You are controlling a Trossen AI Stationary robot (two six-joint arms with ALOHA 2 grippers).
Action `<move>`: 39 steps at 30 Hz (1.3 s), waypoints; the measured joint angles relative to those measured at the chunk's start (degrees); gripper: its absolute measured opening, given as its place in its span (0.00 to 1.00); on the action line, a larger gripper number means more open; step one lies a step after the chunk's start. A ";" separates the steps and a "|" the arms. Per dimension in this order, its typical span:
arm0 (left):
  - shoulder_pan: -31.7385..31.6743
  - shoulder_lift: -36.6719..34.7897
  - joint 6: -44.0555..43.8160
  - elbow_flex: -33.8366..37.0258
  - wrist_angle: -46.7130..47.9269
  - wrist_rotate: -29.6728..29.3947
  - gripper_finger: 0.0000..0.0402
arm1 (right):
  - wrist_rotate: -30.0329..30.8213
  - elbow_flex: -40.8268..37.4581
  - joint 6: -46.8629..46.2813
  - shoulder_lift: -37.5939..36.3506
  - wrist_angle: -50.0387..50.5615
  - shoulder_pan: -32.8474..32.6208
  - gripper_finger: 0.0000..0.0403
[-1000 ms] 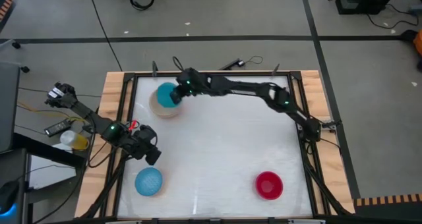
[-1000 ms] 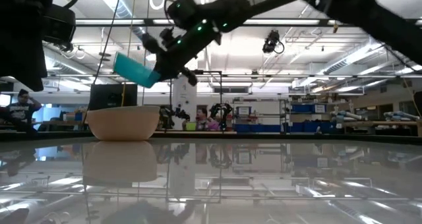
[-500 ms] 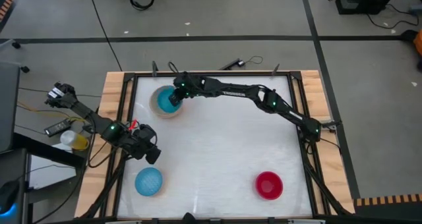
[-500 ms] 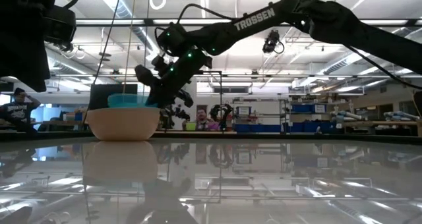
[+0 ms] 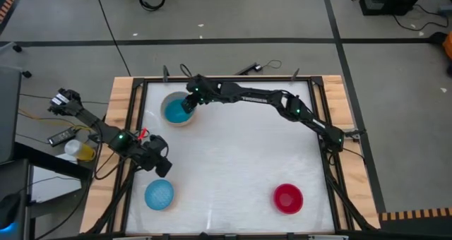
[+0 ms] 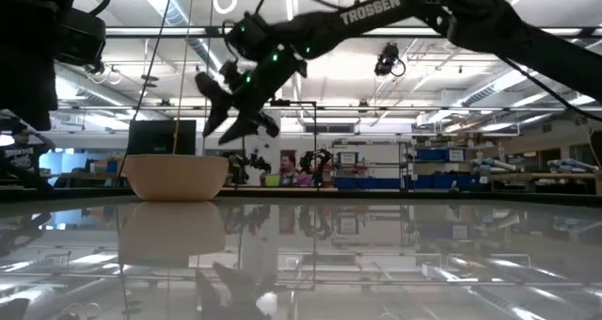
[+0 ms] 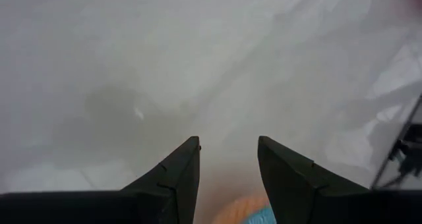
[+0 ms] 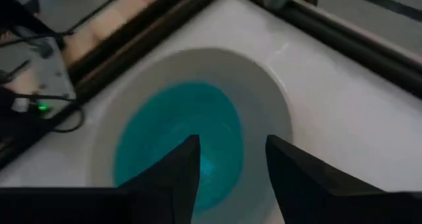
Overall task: Nest bowls inside each other
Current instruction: Stack the blue patterned bowl on top of the blue bowl
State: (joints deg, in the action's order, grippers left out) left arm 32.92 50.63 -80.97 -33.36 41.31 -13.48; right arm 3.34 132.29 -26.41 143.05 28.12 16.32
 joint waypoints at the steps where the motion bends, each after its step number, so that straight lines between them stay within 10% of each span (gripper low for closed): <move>1: 0.11 0.00 0.00 0.00 0.05 1.11 0.39 | -0.01 0.00 0.76 -0.95 0.30 -0.21 0.44; 9: 3.63 0.00 -0.67 0.00 0.01 14.22 0.39 | -5.64 0.02 8.21 -8.41 7.15 -1.66 0.44; 20: 5.28 0.00 -1.73 0.00 -0.85 15.15 0.39 | -9.09 -0.09 17.55 -11.11 27.54 -10.02 0.44; 31: 10.68 0.00 -3.41 0.00 -2.47 22.71 0.39 | -7.37 -1.99 13.66 -11.18 23.14 -16.52 0.44; 39: 16.25 2.70 -7.67 0.00 0.80 14.45 0.31 | -7.01 -11.66 5.53 -11.05 9.98 -19.97 0.44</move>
State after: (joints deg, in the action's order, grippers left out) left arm 49.17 53.34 -88.64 -33.36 42.11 0.97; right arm -3.67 120.63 -20.88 132.00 38.10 -3.65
